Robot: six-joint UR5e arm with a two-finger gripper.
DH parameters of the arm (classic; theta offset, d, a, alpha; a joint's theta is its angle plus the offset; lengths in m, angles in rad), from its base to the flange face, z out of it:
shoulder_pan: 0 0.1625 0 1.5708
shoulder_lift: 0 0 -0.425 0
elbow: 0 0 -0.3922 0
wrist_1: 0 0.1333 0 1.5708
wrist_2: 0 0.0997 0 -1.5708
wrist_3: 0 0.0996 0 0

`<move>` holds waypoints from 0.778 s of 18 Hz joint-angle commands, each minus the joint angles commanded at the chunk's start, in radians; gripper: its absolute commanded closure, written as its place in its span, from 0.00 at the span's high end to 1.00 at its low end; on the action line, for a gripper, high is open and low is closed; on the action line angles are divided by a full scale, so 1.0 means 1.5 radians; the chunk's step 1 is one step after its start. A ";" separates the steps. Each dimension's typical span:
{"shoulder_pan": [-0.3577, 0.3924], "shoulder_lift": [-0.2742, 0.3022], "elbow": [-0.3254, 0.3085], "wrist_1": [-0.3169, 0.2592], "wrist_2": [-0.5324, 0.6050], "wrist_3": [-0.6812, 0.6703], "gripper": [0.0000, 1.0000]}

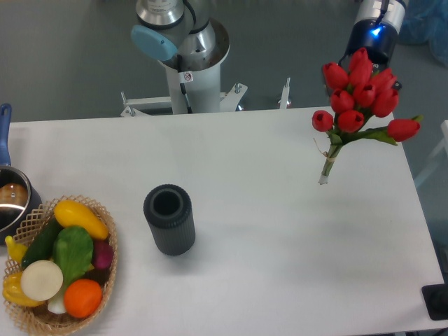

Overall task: Place the flowers on the table
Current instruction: 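Hold the red tulip bunch by the stems in the gripper, raised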

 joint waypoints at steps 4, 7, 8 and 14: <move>0.002 0.000 0.004 0.000 0.000 -0.002 0.28; 0.007 0.000 0.004 -0.001 -0.002 -0.003 0.28; 0.009 0.000 0.003 -0.001 -0.002 -0.003 0.28; 0.008 0.006 0.003 -0.001 0.001 -0.009 0.28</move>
